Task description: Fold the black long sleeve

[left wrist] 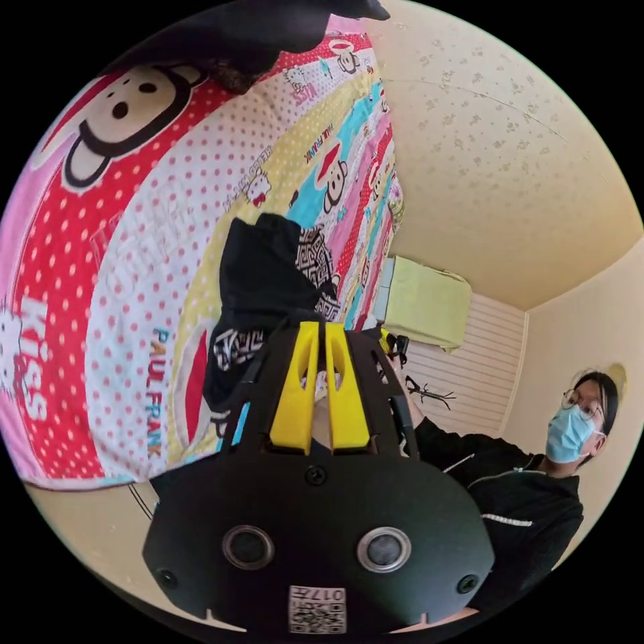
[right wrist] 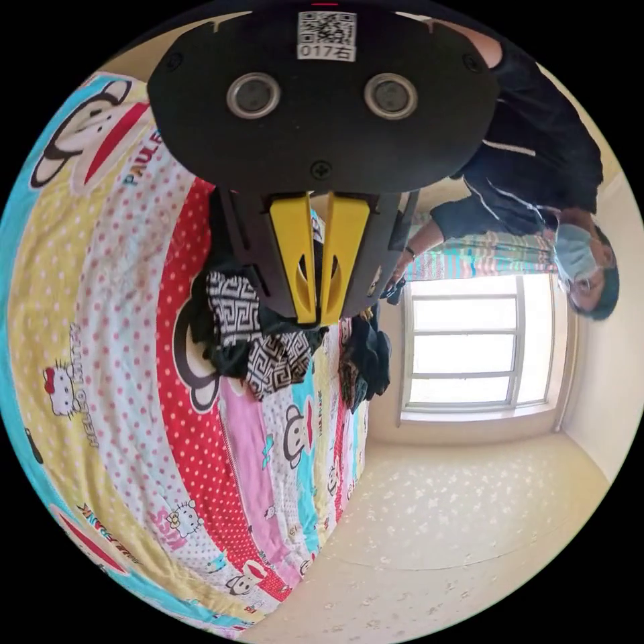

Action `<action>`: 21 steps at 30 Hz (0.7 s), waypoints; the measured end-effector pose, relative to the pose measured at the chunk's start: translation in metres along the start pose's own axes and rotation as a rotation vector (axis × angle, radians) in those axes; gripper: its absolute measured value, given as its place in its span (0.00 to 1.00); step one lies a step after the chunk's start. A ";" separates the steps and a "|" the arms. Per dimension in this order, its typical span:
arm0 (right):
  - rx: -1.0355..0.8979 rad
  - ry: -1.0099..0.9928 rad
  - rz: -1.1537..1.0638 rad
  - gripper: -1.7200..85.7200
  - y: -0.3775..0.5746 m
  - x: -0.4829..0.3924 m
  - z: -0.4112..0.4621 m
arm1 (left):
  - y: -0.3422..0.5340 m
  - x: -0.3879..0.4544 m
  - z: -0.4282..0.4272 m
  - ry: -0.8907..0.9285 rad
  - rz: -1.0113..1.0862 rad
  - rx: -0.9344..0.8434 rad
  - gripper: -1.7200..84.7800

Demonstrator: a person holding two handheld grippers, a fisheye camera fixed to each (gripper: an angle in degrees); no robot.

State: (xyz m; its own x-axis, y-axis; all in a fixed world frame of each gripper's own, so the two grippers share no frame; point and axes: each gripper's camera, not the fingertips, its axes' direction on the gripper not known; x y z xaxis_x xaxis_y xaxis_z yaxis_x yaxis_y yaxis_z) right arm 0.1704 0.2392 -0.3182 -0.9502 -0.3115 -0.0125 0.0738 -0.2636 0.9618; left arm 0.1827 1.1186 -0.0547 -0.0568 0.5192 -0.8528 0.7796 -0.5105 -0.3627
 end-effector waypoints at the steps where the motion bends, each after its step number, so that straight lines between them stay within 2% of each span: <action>1: 0.012 -0.012 0.053 0.05 -0.031 0.022 0.009 | -0.031 -0.009 0.005 0.018 0.008 0.019 0.07; 2: 0.027 -0.027 0.112 0.07 -0.056 0.046 0.019 | -0.044 -0.015 0.008 0.034 0.013 0.022 0.08; 4: 0.038 -0.090 0.163 0.10 -0.079 0.083 0.034 | -0.086 -0.049 0.024 0.137 -0.043 0.024 0.17; 6: 0.056 -0.150 0.238 0.13 -0.084 0.117 0.044 | -0.096 -0.072 0.031 0.270 -0.076 0.076 0.19; 9: 0.145 -0.237 0.209 0.14 -0.067 0.141 0.040 | -0.080 -0.090 0.026 0.465 -0.066 0.283 0.19; 11: 0.075 -0.154 0.140 0.14 -0.042 0.144 0.040 | -0.065 -0.091 0.024 0.522 -0.038 0.307 0.19; 12: 0.036 -0.103 0.118 0.14 -0.034 0.143 0.042 | -0.051 -0.086 0.023 0.477 -0.007 0.285 0.18; 14: -0.111 0.161 0.042 0.14 0.005 0.141 0.060 | -0.026 -0.074 0.023 0.280 0.043 0.233 0.18; 16: -0.147 0.309 0.004 0.14 0.038 0.145 0.076 | 0.007 -0.060 0.039 0.002 0.082 0.155 0.18; 18: -0.137 0.391 -0.008 0.13 0.067 0.154 0.089 | 0.026 -0.058 0.061 -0.124 0.088 0.110 0.18; 21: -0.173 0.472 0.055 0.10 0.099 0.186 0.117 | 0.041 -0.065 0.101 -0.215 0.068 0.051 0.15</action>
State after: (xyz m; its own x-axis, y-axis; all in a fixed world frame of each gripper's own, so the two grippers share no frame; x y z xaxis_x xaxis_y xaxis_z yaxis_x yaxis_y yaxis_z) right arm -0.0347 0.2619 -0.1928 -0.7062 -0.6971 -0.1237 0.2066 -0.3701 0.9057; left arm 0.1555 0.9945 -0.0526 -0.1407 0.3273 -0.9344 0.7537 -0.5766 -0.3155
